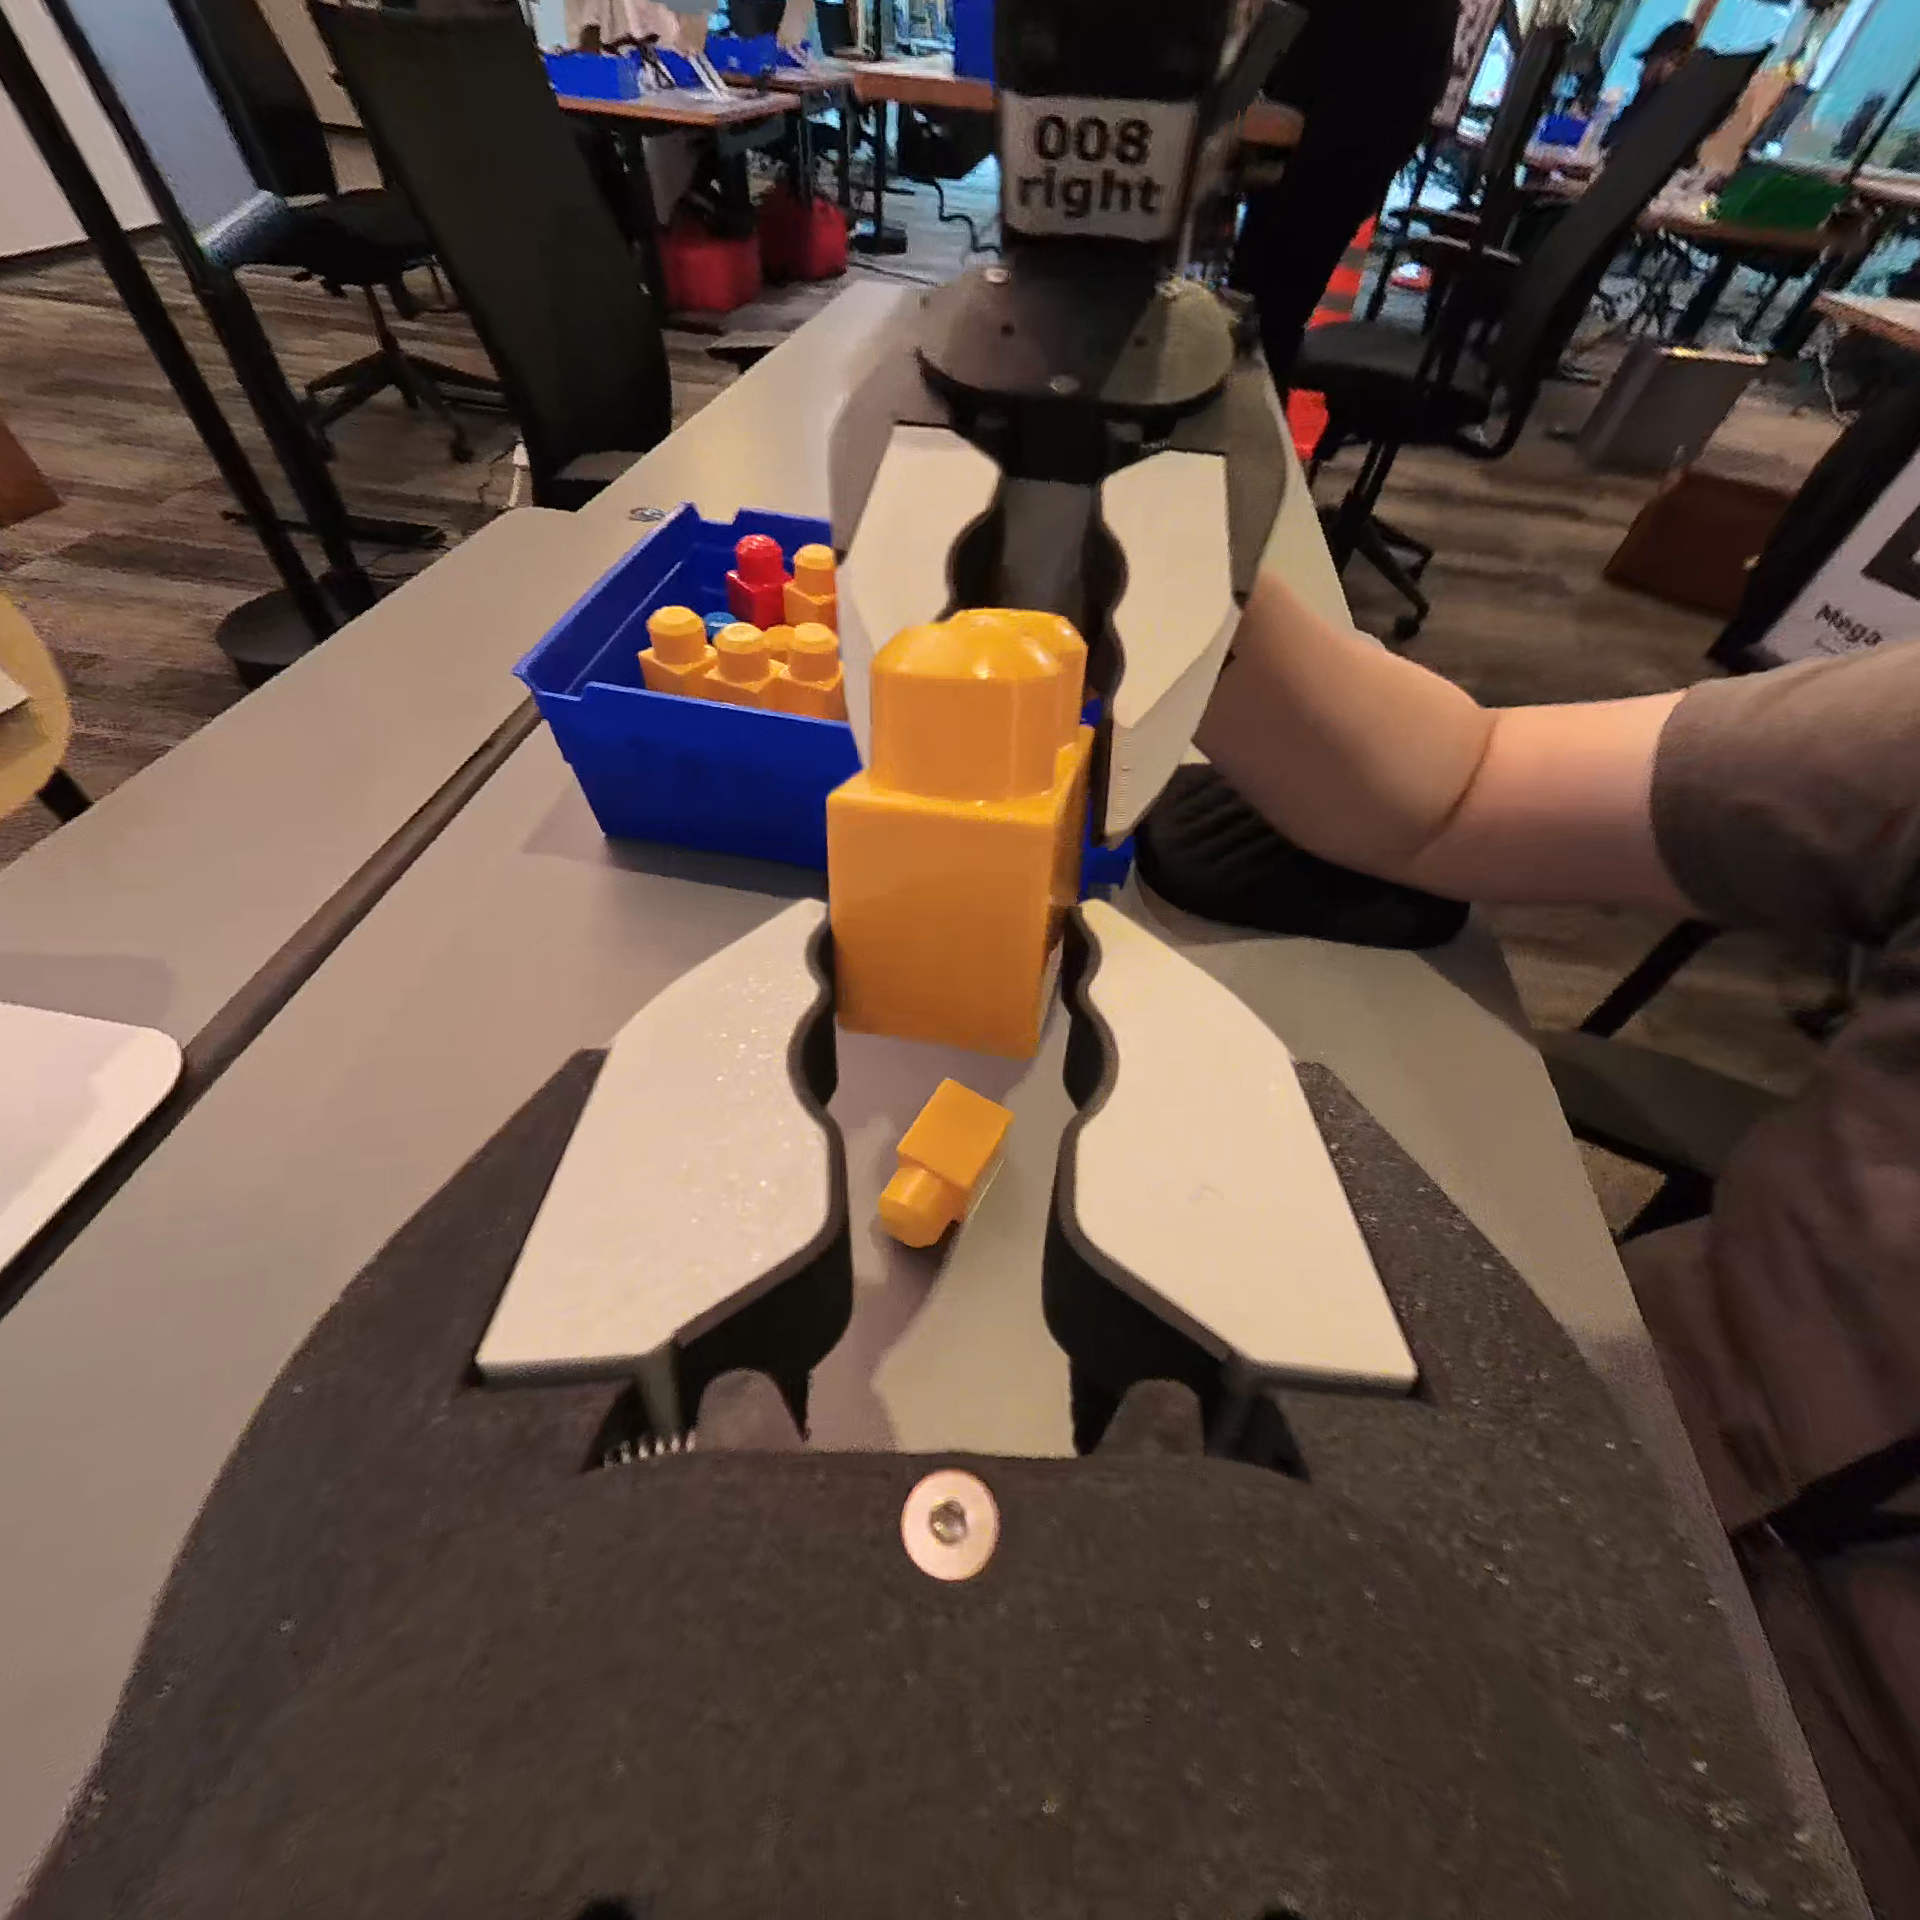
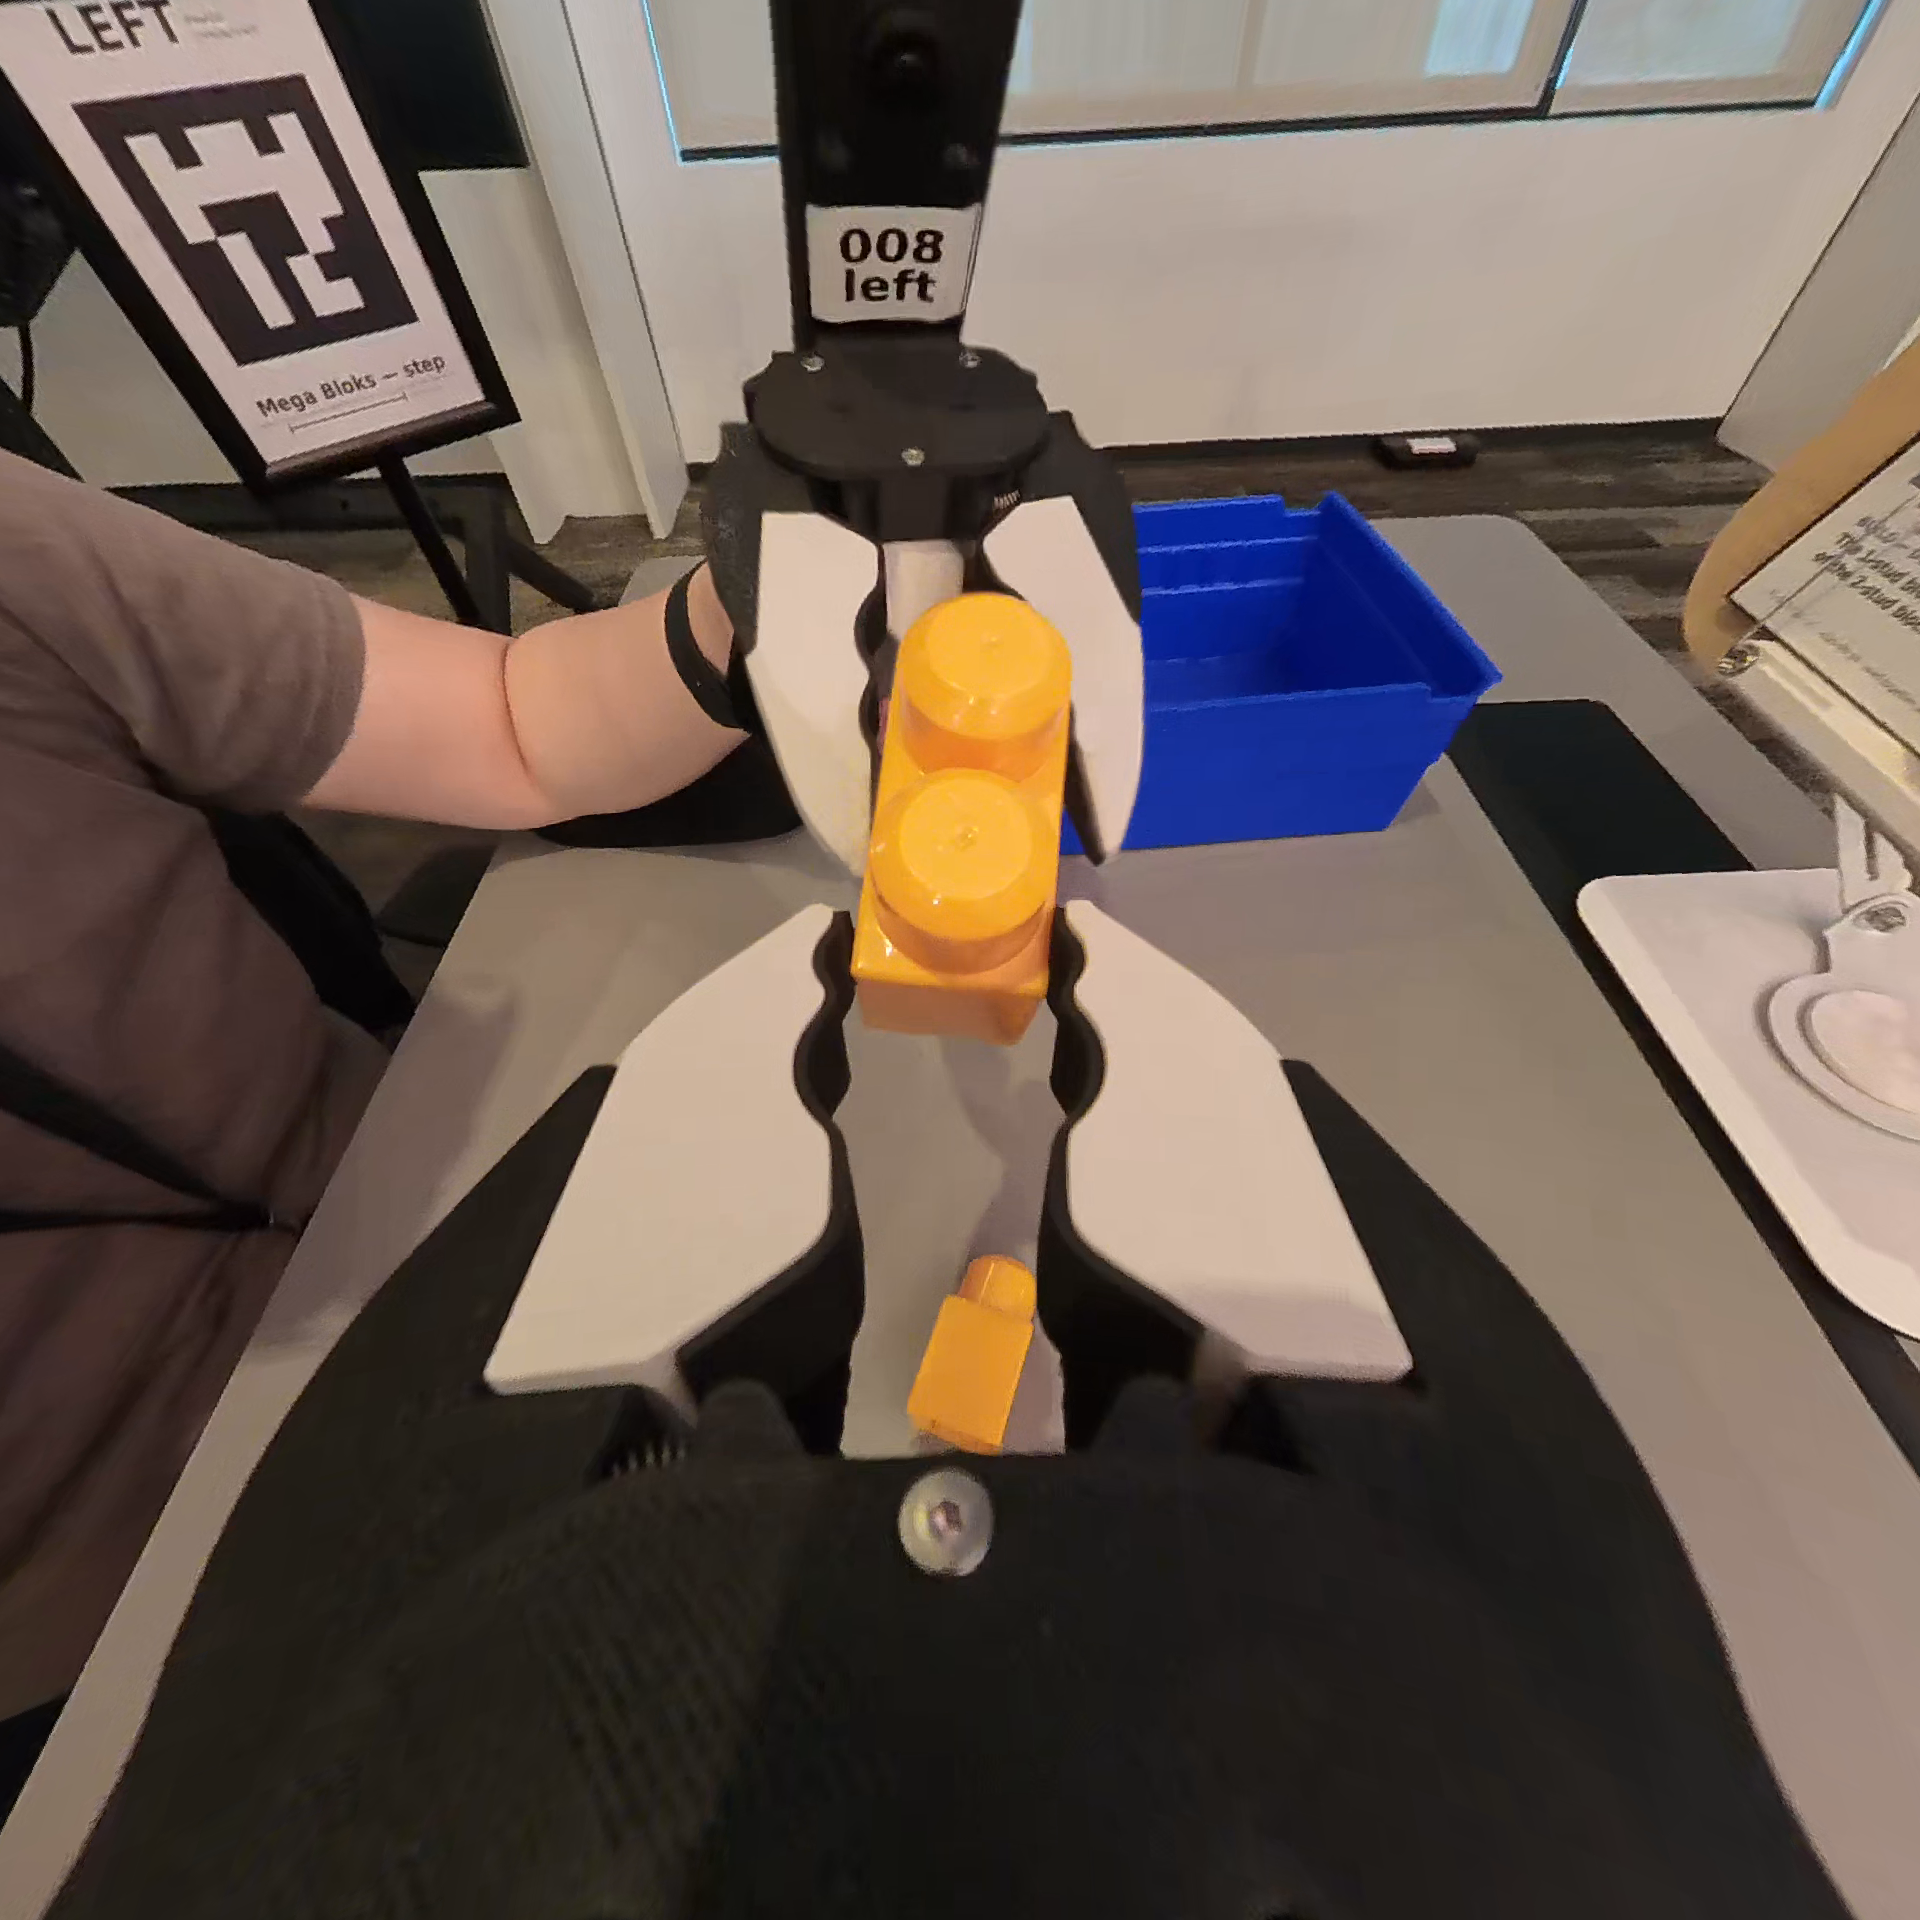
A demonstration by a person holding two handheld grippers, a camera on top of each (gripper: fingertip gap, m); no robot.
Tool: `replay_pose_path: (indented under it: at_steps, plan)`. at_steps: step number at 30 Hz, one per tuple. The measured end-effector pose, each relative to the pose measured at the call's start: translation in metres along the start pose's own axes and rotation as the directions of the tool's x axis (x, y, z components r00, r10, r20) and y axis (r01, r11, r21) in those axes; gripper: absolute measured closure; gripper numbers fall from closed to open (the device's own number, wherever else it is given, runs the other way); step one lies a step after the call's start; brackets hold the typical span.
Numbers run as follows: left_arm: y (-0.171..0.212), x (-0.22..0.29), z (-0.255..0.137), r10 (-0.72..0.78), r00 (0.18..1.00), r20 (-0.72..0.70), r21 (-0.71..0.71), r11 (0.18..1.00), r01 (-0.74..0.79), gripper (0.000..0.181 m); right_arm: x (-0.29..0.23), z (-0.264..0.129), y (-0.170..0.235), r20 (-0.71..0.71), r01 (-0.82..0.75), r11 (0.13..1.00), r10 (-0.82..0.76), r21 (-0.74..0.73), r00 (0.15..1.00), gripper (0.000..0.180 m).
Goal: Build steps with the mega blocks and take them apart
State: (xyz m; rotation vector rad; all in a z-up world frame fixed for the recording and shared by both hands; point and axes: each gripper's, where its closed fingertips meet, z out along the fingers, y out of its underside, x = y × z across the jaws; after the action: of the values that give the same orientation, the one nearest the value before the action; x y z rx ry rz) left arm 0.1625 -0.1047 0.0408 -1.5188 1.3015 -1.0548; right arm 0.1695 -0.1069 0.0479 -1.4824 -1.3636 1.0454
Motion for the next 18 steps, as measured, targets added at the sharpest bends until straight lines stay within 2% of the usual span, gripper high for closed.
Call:
replay_pose_path:
  at_steps: [6,18]
  plan:
    - [0.007,0.012,0.009,-0.041,0.997,-0.072,-0.034,0.999,0.039,0.142,-0.01,0.003,0.007,0.06,0.028,0.999,-0.026,-0.043,0.998,0.143]
    - [0.01,0.012,0.009,-0.083,0.992,-0.096,-0.041,0.996,0.08,0.142,-0.009,0.005,0.008,0.069,0.013,0.999,-0.01,-0.037,0.998,0.143]
